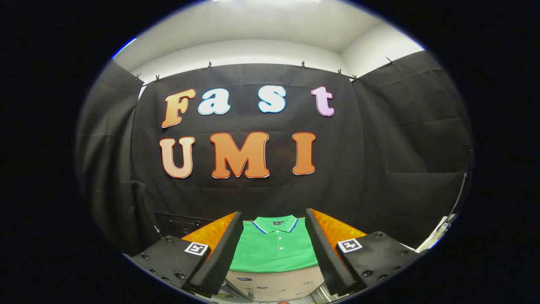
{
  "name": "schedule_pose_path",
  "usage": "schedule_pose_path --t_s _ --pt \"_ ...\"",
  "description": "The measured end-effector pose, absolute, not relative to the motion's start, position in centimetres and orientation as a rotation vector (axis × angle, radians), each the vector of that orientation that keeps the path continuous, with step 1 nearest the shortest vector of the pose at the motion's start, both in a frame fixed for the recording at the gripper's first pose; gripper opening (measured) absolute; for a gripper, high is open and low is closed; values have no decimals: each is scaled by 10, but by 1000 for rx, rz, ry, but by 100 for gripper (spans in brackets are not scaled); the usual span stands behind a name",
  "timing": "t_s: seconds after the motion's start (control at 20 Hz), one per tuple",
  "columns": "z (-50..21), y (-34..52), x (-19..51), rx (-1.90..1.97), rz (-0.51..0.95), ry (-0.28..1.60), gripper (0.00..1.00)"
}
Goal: Put the clothes into the washing machine and then close the washing machine lid.
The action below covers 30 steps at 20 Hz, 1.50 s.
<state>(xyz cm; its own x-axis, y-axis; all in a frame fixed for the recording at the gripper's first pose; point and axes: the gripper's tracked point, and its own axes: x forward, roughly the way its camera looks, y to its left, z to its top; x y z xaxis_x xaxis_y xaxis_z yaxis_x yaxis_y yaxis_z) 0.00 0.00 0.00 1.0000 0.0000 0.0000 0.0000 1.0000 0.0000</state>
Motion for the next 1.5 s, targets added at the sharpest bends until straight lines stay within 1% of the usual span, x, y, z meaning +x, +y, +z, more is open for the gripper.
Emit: schedule_pose_path --t_s 0.75,1.1,1.5 --pt "18 -3 6 6 29 -12 96" --pt "23 9 13 -14 66 -35 96" --pt "32 21 24 -73 70 -31 96"
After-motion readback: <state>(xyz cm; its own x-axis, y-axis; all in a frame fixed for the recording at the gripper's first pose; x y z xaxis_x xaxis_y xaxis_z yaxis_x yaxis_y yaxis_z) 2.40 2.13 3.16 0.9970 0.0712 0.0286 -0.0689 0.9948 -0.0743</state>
